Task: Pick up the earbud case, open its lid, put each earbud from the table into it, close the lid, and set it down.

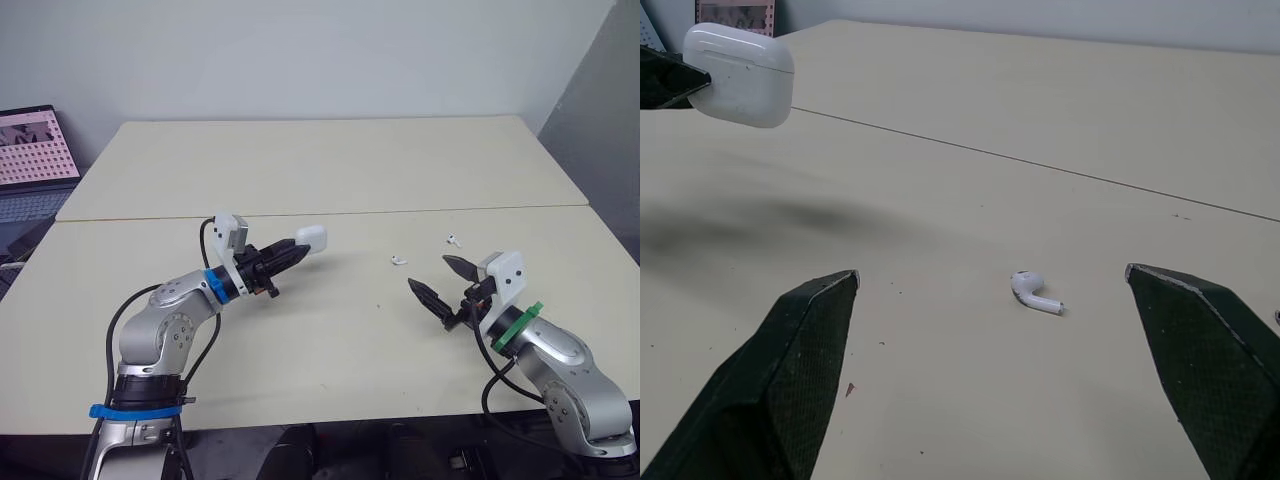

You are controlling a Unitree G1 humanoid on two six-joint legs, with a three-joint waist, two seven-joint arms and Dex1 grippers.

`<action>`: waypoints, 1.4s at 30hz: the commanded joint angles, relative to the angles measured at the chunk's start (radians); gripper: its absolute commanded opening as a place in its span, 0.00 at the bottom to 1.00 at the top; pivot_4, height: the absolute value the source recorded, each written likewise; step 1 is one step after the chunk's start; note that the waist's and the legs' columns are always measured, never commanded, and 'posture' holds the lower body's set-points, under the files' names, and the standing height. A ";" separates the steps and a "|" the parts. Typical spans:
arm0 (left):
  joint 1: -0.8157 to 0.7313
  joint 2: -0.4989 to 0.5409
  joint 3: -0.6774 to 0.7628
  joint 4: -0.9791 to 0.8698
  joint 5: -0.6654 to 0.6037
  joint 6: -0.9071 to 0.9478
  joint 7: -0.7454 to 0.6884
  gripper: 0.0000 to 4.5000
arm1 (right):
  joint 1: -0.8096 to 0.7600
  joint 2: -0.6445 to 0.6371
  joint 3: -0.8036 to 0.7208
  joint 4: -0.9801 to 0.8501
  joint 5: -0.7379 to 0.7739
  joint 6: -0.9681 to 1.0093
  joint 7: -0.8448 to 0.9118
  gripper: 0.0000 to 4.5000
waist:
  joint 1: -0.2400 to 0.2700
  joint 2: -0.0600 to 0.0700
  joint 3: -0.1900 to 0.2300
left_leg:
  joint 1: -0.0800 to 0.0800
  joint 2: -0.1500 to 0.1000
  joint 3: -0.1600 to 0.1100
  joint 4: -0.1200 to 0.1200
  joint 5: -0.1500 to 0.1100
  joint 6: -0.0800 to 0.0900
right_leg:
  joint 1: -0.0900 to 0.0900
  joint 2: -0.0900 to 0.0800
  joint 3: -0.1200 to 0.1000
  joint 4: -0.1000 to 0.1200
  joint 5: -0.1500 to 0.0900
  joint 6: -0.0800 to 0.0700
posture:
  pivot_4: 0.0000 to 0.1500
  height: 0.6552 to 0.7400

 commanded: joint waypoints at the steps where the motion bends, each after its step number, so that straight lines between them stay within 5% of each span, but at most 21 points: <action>1: -0.013 0.013 0.004 -0.051 -0.019 -0.008 -0.009 0.16 | -0.009 -0.009 -0.015 -0.016 0.007 -0.024 0.004 0.99 | 0.000 0.000 0.000 | 0.000 0.000 0.000 0.000 0.000 0.000 | 0.000 0.000 0.000 0.000 0.000 0.000 | 1.00 1.00; 32: -0.012 0.008 -0.014 -0.059 -0.026 0.001 -0.029 0.16 | -0.026 -0.004 -0.002 -0.018 0.008 -0.013 -0.001 0.99 | 0.000 0.000 0.000 | 0.000 0.000 0.000 0.000 0.000 0.000 | 0.000 0.000 0.000 0.000 0.000 0.000 | 1.00 1.00; 42: -0.018 -0.003 -0.098 -0.091 -0.020 -0.003 -0.090 0.16 | -0.175 0.029 0.100 0.033 -0.009 0.029 -0.019 0.99 | 0.000 0.000 0.000 | 0.000 0.000 0.000 0.000 0.000 0.000 | 0.000 0.000 0.000 -0.001 0.000 0.000 | 1.00 1.00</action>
